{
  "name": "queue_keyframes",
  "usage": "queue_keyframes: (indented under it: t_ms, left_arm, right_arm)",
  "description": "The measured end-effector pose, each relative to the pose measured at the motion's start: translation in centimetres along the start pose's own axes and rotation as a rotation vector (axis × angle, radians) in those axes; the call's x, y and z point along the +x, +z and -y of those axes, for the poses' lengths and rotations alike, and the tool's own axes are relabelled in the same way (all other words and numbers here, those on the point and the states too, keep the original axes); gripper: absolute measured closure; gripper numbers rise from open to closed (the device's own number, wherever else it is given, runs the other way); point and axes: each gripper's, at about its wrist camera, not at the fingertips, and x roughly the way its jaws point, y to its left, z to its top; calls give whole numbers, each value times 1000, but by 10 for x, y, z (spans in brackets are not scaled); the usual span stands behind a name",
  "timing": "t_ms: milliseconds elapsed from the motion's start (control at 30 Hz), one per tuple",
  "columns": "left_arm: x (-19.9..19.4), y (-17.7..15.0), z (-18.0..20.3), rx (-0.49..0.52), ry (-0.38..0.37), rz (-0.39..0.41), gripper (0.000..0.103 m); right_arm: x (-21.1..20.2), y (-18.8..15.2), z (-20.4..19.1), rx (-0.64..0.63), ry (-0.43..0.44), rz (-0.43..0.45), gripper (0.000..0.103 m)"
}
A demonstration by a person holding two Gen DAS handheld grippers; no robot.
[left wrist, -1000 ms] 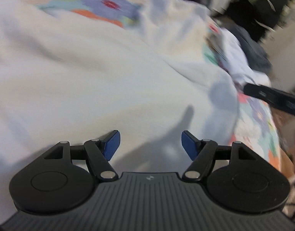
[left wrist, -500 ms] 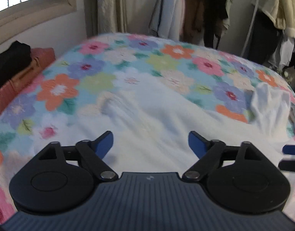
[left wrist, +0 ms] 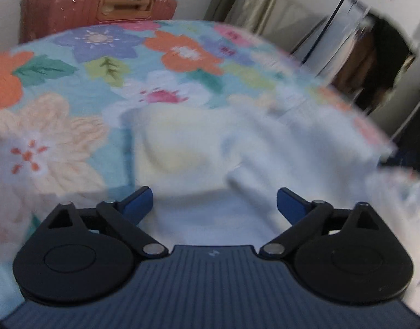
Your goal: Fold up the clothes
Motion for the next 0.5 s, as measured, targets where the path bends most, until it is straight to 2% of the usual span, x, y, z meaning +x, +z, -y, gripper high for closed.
queue_keyframes:
  t_ms: [67,233,267,300,333,500]
  left_arm:
    - [3,-2,4,45,11,0,0]
    - [6,-2,-2,63,-1,-5,0]
    - [4,-3,-2,64,-1,-3,0]
    - [1,-4,-3,66,-1,0,0]
    - [-1,-4,-1,71,3,2,0]
    - [-4,-8,3,91,7,15,3]
  right_arm:
    - [22,9,12,53,-48,10,20]
    - [65,14,41,163,76,-54,20]
    - [67,12,44,186,104,-45,25]
    - [64,10,42,189,135,-27,56]
    - [60,8,37,184,167,-5,78]
    - [7,-23,-33,-72,159,179,79]
